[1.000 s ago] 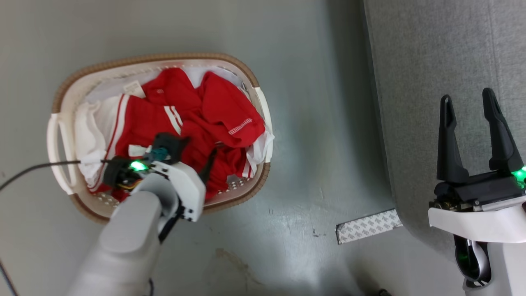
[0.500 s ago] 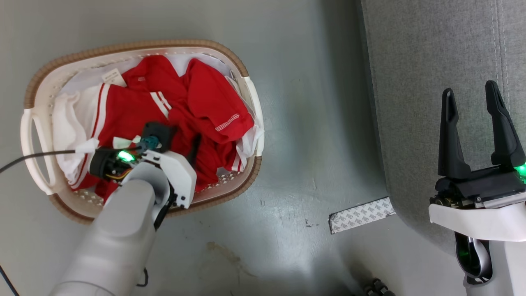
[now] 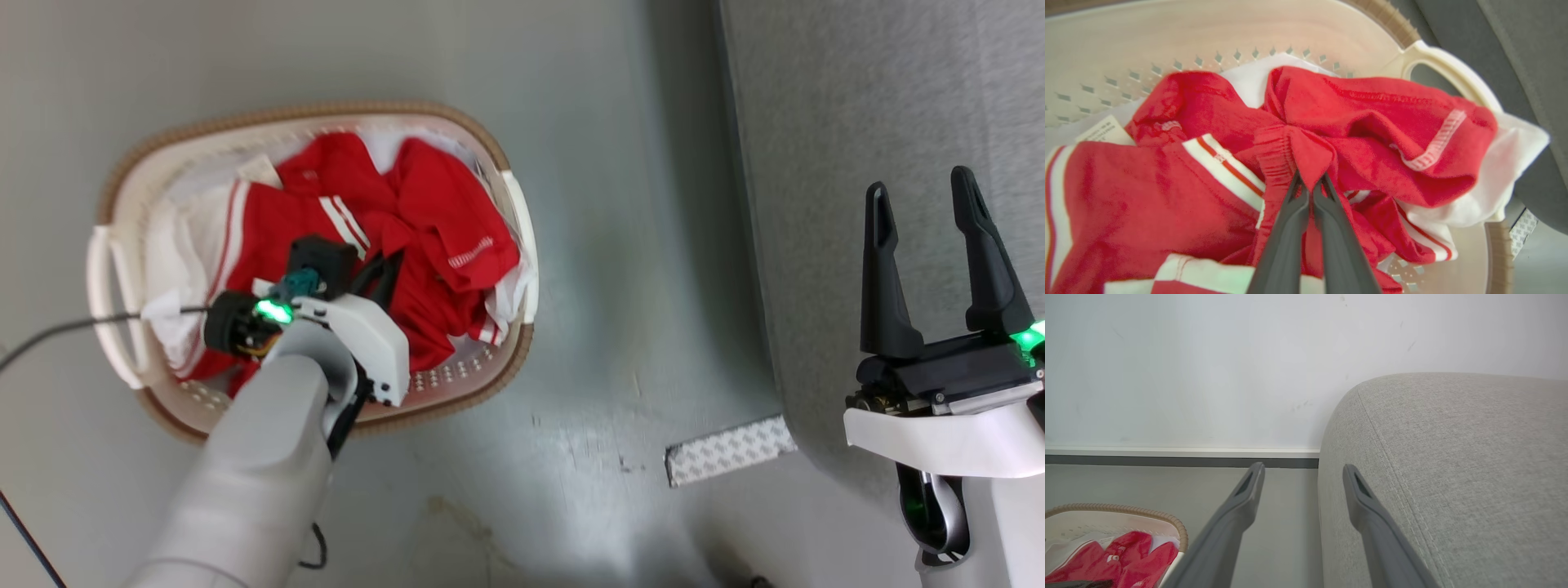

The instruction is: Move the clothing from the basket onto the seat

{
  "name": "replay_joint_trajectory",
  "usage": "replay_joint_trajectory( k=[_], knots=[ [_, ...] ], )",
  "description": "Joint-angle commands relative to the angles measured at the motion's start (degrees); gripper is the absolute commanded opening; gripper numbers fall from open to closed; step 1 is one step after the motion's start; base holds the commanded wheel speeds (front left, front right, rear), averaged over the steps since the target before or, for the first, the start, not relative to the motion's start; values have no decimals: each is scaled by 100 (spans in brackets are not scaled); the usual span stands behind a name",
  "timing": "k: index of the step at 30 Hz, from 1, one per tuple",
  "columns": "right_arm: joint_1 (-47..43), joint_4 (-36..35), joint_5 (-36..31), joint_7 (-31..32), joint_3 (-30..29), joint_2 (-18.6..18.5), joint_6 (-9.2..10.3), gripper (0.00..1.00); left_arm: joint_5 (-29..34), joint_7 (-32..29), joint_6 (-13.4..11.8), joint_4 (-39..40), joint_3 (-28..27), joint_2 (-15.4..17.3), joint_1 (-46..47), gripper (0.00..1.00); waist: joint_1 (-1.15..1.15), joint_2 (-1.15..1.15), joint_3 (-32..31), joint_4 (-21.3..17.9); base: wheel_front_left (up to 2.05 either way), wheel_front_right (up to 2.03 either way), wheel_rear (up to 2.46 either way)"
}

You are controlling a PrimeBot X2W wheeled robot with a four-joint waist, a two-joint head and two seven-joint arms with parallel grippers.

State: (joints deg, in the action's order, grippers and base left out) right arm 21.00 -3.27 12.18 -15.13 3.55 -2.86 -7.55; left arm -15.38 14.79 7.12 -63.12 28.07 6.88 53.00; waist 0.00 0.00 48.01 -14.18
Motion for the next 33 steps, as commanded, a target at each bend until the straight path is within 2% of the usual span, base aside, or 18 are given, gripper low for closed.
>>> replay_joint_trajectory(
  k=[1, 7, 15, 26, 33],
  knots=[
    [46, 45, 22, -4, 0, -5, 12, 100, -71, 42, 24, 82, -42, 3, -134, 0, 0, 0, -251, 70, 0, 0, 0],
    [-142, 246, -18, -3, -13, -7, 12, 100, -590, 35, 33, 1463, -496, -20, -953, 0, 0, 0, -1095, 211, 0, 0, 0],
    [-617, 586, -121, -4, 53, -8, 12, 100, -1056, 36, 39, 3028, -757, -79, -2149, 0, 0, 0, -2435, 454, 0, 0, 0],
    [-1278, 982, -203, -3, 511, -8, 12, 100, -1081, 37, 16, 4393, -991, -37, -3401, 0, 0, 0, -4032, 638, 0, 0, 0],
    [-1578, 1089, -140, -3, 960, -7, 12, 100, -1165, -264, -158, 5281, -963, 80, -3884, 0, 0, 0, -4698, 688, 0, 0, 0]
  ],
)
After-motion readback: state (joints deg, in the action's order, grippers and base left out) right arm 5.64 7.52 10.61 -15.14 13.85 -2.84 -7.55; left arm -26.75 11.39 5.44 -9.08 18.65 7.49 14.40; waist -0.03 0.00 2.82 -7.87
